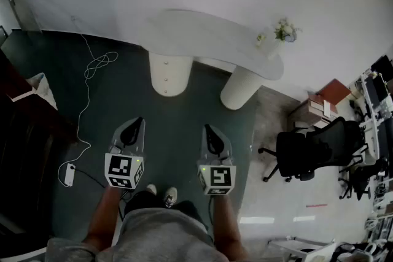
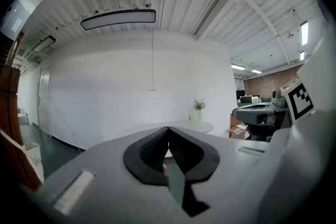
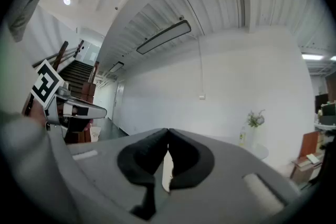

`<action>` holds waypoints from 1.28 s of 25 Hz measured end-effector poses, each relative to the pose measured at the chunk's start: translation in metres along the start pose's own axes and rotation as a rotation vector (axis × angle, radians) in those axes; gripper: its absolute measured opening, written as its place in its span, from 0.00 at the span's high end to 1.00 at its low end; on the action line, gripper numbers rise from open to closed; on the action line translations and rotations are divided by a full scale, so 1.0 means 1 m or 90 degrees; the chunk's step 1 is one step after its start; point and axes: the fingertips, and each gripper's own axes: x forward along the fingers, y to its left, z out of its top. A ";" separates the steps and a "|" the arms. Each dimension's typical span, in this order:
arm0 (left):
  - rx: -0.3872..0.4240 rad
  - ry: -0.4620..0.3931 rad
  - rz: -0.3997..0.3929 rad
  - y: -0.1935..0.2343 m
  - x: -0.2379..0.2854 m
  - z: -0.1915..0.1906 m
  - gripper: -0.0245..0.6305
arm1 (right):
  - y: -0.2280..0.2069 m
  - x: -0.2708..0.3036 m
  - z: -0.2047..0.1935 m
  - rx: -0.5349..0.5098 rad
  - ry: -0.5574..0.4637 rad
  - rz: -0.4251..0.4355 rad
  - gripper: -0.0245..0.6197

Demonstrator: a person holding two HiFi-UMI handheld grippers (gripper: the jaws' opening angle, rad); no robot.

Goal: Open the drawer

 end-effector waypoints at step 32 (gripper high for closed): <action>-0.005 -0.003 0.023 0.079 0.048 -0.003 0.95 | 0.020 0.091 0.003 0.013 -0.011 0.013 0.96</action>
